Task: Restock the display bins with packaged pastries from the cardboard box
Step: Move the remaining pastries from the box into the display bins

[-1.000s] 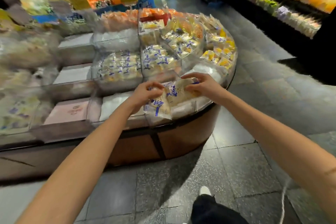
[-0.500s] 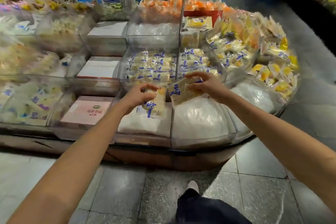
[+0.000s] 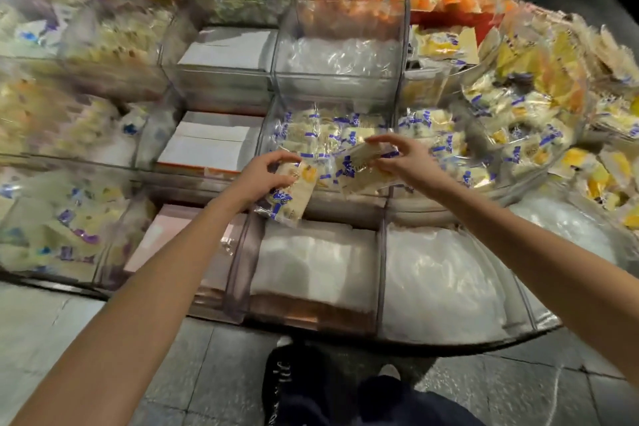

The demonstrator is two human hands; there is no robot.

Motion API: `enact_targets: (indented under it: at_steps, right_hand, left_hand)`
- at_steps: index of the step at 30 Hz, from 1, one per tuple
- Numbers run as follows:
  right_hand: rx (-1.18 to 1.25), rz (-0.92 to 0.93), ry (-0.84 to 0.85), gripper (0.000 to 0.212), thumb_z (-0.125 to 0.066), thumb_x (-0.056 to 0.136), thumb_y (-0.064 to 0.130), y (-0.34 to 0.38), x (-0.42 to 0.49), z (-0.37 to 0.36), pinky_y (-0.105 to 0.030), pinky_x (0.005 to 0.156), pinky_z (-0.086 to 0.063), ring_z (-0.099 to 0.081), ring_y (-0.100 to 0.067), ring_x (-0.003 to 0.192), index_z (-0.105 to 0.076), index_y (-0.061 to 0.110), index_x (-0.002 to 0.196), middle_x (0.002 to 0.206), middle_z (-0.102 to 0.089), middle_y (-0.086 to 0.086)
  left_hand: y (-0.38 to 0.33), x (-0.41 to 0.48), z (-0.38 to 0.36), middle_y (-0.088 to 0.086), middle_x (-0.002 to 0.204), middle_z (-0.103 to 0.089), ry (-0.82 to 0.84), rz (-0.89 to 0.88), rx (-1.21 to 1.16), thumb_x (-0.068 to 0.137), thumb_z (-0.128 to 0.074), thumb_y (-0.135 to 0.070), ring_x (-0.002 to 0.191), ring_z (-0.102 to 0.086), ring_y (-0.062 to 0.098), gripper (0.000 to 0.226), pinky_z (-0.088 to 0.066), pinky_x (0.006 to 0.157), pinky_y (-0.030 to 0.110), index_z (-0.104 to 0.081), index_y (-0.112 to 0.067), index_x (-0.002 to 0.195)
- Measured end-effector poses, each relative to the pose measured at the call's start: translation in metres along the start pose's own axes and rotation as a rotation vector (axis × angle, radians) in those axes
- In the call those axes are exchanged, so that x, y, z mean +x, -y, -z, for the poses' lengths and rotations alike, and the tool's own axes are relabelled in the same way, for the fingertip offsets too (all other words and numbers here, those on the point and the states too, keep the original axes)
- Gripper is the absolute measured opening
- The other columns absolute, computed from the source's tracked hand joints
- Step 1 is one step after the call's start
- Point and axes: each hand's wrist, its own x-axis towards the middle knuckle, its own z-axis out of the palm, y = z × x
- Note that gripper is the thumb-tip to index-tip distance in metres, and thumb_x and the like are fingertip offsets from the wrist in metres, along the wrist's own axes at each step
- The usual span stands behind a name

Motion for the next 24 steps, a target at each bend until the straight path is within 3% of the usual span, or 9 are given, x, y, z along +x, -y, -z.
enact_targets:
  at_steps: [2,5,9,12,13,15,17,21,24]
  right_hand:
    - [-0.027,0.011,-0.016,0.041,-0.064,0.09,0.002,-0.002,0.014,-0.01,-0.015,0.073,-0.055,-0.066,-0.009,0.093,-0.06,0.03,0.119,0.112,-0.058,0.015]
    - [-0.064,0.016,-0.111,0.044,-0.066,0.088,0.0,-0.006,0.029,-0.024,-0.018,0.075,-0.053,-0.066,-0.002,0.09,-0.062,0.036,0.112,0.115,-0.063,0.008]
    - [-0.101,0.032,-0.216,0.045,-0.067,0.086,-0.003,-0.007,0.046,-0.036,-0.022,0.078,-0.055,-0.067,-0.005,0.091,-0.064,0.032,0.115,0.122,-0.064,0.003]
    - [-0.117,-0.001,-0.28,0.047,-0.068,0.086,-0.001,-0.014,0.05,-0.045,-0.029,0.09,-0.054,-0.065,-0.016,0.106,-0.062,0.028,0.122,0.128,-0.062,0.004]
    - [-0.109,-0.013,-0.292,0.048,-0.068,0.086,-0.001,-0.018,0.05,-0.046,-0.035,0.096,-0.052,-0.063,-0.016,0.111,-0.062,0.029,0.123,0.129,-0.062,0.006]
    - [-0.094,-0.031,-0.304,0.048,-0.069,0.085,0.0,-0.025,0.049,-0.046,-0.044,0.104,-0.047,-0.06,-0.014,0.118,-0.063,0.029,0.123,0.131,-0.061,0.009]
    - [-0.09,-0.037,-0.326,0.049,-0.069,0.085,-0.001,-0.03,0.049,-0.041,-0.046,0.106,-0.045,-0.056,-0.012,0.123,-0.063,0.028,0.123,0.131,-0.061,0.009]
    - [-0.132,-0.063,-0.303,0.051,-0.068,0.086,-0.001,-0.034,0.054,-0.032,-0.038,0.108,-0.044,-0.052,-0.007,0.124,-0.059,0.023,0.13,0.129,-0.057,0.014]
    - [-0.136,-0.06,-0.285,0.05,-0.067,0.087,0.0,-0.039,0.063,-0.028,-0.038,0.105,-0.047,-0.055,-0.008,0.12,-0.059,0.022,0.131,0.129,-0.057,0.014]
  left_hand:
    - [0.003,0.021,0.016,-0.002,0.12,-0.059,0.052,-0.021,0.059,0.086,-0.067,0.005,0.103,-0.059,0.01,0.042,-0.057,0.078,0.019,-0.064,-0.02,0.12]
    - [0.001,0.052,0.036,-0.004,0.122,-0.059,0.167,-0.074,0.154,0.084,-0.066,0.006,0.1,-0.059,0.011,0.043,-0.052,0.075,0.013,-0.065,-0.023,0.116]
    - [-0.007,0.094,0.052,-0.007,0.113,-0.061,0.313,-0.135,0.303,0.082,-0.063,0.006,0.071,-0.055,-0.007,0.042,-0.045,0.061,0.008,-0.067,-0.025,0.111]
    - [-0.004,0.119,0.052,-0.003,0.118,-0.065,0.456,-0.16,0.346,0.079,-0.064,0.004,0.091,-0.066,0.018,0.048,-0.055,0.075,0.028,-0.068,-0.037,0.103]
    - [-0.003,0.125,0.051,-0.003,0.12,-0.065,0.49,-0.167,0.373,0.079,-0.064,0.004,0.097,-0.065,0.022,0.048,-0.055,0.078,0.027,-0.068,-0.038,0.103]
    - [-0.005,0.136,0.047,-0.01,0.119,-0.061,0.553,-0.192,0.419,0.082,-0.063,0.005,0.095,-0.062,0.011,0.046,-0.05,0.072,0.01,-0.067,-0.032,0.111]
    - [-0.009,0.146,0.041,-0.016,0.114,-0.056,0.604,-0.204,0.441,0.084,-0.062,0.006,0.092,-0.055,-0.001,0.045,-0.042,0.068,0.002,-0.066,-0.025,0.116]
    - [0.003,0.157,0.022,-0.002,0.125,-0.055,0.711,-0.182,0.466,0.083,-0.06,0.008,0.104,-0.055,0.015,0.05,-0.045,0.079,0.02,-0.064,-0.036,0.107]
    - [0.006,0.163,0.012,-0.009,0.117,-0.053,0.729,-0.156,0.487,0.085,-0.058,0.007,0.094,-0.053,0.004,0.048,-0.046,0.075,0.018,-0.064,-0.034,0.109]
